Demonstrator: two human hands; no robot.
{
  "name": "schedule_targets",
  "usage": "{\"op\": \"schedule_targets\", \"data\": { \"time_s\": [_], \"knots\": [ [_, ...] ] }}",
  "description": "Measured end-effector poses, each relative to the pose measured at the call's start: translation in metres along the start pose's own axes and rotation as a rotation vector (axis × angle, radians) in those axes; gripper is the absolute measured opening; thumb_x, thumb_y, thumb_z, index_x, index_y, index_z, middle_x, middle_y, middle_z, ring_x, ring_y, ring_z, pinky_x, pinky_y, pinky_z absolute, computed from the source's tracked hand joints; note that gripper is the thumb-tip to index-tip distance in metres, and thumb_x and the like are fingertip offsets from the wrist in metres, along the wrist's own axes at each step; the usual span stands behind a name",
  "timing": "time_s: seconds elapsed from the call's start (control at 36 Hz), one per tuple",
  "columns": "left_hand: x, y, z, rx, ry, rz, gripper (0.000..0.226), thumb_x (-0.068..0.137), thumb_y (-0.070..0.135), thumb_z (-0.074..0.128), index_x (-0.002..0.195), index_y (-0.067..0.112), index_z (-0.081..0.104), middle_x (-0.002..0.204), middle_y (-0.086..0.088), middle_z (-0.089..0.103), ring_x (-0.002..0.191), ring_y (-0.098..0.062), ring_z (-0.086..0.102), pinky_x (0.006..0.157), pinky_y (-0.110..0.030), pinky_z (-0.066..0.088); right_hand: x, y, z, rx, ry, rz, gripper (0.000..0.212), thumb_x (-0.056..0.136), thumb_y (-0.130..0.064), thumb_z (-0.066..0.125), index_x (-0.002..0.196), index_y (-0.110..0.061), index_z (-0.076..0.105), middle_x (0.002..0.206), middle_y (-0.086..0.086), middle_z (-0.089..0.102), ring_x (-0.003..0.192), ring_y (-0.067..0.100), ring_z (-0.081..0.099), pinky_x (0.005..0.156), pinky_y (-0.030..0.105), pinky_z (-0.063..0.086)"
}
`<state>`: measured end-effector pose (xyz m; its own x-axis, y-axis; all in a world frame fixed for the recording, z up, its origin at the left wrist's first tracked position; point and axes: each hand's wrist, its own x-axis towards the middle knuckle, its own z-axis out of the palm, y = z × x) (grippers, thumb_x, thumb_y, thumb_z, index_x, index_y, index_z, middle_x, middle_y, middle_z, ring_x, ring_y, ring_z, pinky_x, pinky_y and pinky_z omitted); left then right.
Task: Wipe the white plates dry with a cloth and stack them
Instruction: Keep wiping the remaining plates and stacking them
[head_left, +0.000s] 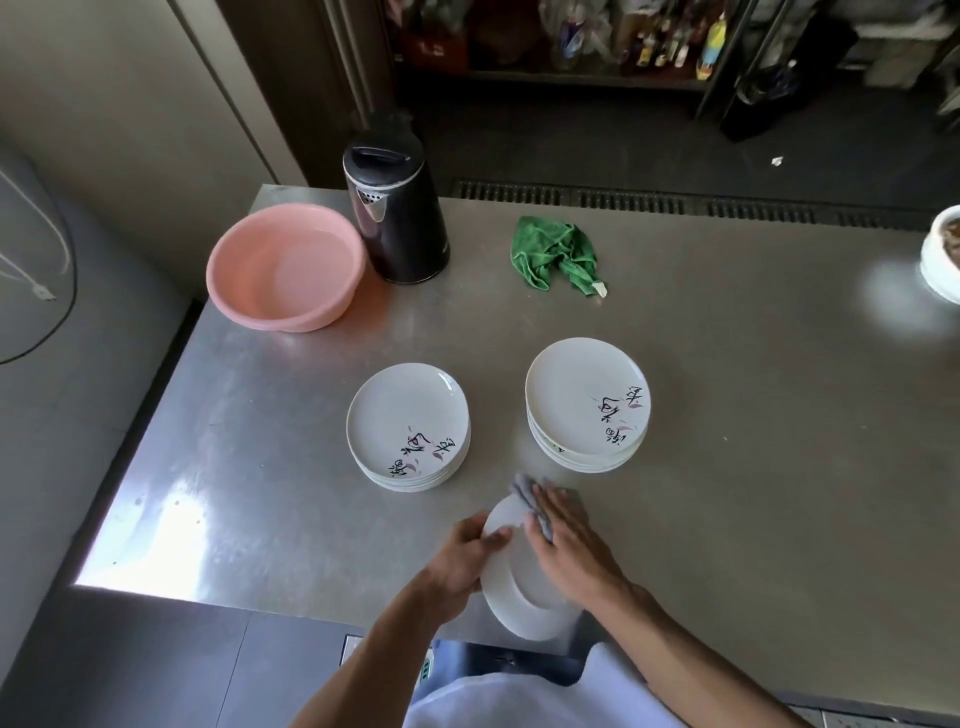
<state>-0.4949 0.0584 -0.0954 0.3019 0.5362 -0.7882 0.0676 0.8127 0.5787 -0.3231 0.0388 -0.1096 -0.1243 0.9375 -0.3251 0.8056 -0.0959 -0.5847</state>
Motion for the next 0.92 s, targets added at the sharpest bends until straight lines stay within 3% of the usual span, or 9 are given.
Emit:
{"op": "schedule_targets", "data": {
  "time_s": [0.11,0.22,0.31,0.39,0.47,0.58,0.64,0.75,0.92],
  "knots": [
    [-0.002,-0.002,0.006,-0.014,0.024,0.029,0.040,0.082,0.023,0.071,0.118,0.005,0.068,0.104,-0.020,0.074,0.092,-0.028,0.067,0.083,-0.045,0.051,-0.014,-0.007,0.007,-0.042,-0.089,-0.257,0.053,0.106,-0.041,0.034,0.155,-0.024,0.029,0.163,-0.011,0.015,0.153,0.008,0.003,0.124,0.027,-0.001],
    [0.001,-0.006,0.007,-0.126,0.041,0.016,0.028,0.092,0.013,0.068,0.119,0.005,0.065,0.105,-0.017,0.072,0.091,-0.028,0.067,0.078,-0.041,0.054,-0.008,-0.001,0.003,-0.016,0.010,0.104,0.052,0.108,-0.038,0.027,0.159,-0.029,0.017,0.166,-0.010,0.008,0.154,0.010,0.003,0.124,0.030,0.002],
    [0.002,-0.008,0.001,-0.201,0.034,0.020,0.048,0.071,0.010,0.060,0.118,0.001,0.062,0.101,-0.022,0.068,0.091,-0.035,0.065,0.079,-0.044,0.052,-0.006,-0.002,-0.002,0.125,0.024,0.288,0.054,0.108,-0.037,0.027,0.159,-0.025,0.017,0.167,-0.007,0.010,0.154,0.011,0.004,0.124,0.030,0.005],
    [0.002,-0.008,-0.002,-0.153,-0.009,0.037,0.054,0.070,0.013,0.062,0.123,0.000,0.062,0.109,-0.028,0.070,0.093,-0.038,0.067,0.083,-0.048,0.054,-0.008,-0.007,-0.003,0.153,0.043,0.176,0.051,0.108,-0.034,0.031,0.158,-0.025,0.024,0.165,-0.010,0.017,0.152,0.007,0.010,0.124,0.030,0.009],
    [0.000,-0.012,-0.003,-0.099,-0.023,0.060,0.034,0.089,0.009,0.070,0.123,0.002,0.066,0.115,-0.027,0.072,0.097,-0.037,0.070,0.090,-0.050,0.055,-0.007,-0.019,0.000,0.187,0.041,0.024,0.049,0.107,-0.029,0.038,0.155,-0.019,0.031,0.162,-0.007,0.024,0.152,0.009,0.016,0.124,0.028,0.009],
    [-0.004,-0.018,-0.006,-0.050,-0.040,0.063,0.022,0.097,0.005,0.065,0.116,-0.004,0.068,0.113,-0.025,0.073,0.097,-0.033,0.071,0.088,-0.045,0.058,-0.013,-0.021,0.010,0.088,-0.077,-0.217,0.055,0.104,-0.045,0.034,0.154,-0.021,0.036,0.161,-0.013,0.024,0.151,0.003,0.011,0.124,0.025,0.008],
    [-0.007,-0.019,-0.008,-0.085,-0.039,0.044,0.026,0.093,0.008,0.069,0.117,-0.003,0.068,0.112,-0.023,0.073,0.096,-0.032,0.070,0.085,-0.042,0.059,-0.010,-0.012,0.012,-0.010,-0.005,-0.185,0.055,0.104,-0.045,0.034,0.154,-0.022,0.035,0.161,-0.012,0.023,0.152,0.008,0.013,0.124,0.028,0.011],
    [-0.010,-0.014,-0.008,-0.115,-0.039,0.022,0.030,0.093,0.010,0.071,0.122,0.003,0.069,0.113,-0.021,0.073,0.097,-0.031,0.070,0.083,-0.040,0.058,-0.002,0.001,0.012,-0.036,-0.007,0.128,0.056,0.108,-0.038,0.027,0.159,-0.023,0.014,0.166,-0.003,0.016,0.154,0.014,0.009,0.125,0.034,0.000],
    [-0.007,-0.012,-0.003,-0.096,-0.033,0.056,0.028,0.094,-0.002,0.064,0.122,-0.005,0.063,0.109,-0.021,0.073,0.094,-0.028,0.071,0.078,-0.038,0.060,-0.014,-0.019,0.017,-0.047,-0.069,-0.292,0.060,0.103,-0.053,0.024,0.155,-0.024,0.029,0.163,-0.011,0.016,0.154,0.010,0.004,0.124,0.028,0.000]
  ]
}}
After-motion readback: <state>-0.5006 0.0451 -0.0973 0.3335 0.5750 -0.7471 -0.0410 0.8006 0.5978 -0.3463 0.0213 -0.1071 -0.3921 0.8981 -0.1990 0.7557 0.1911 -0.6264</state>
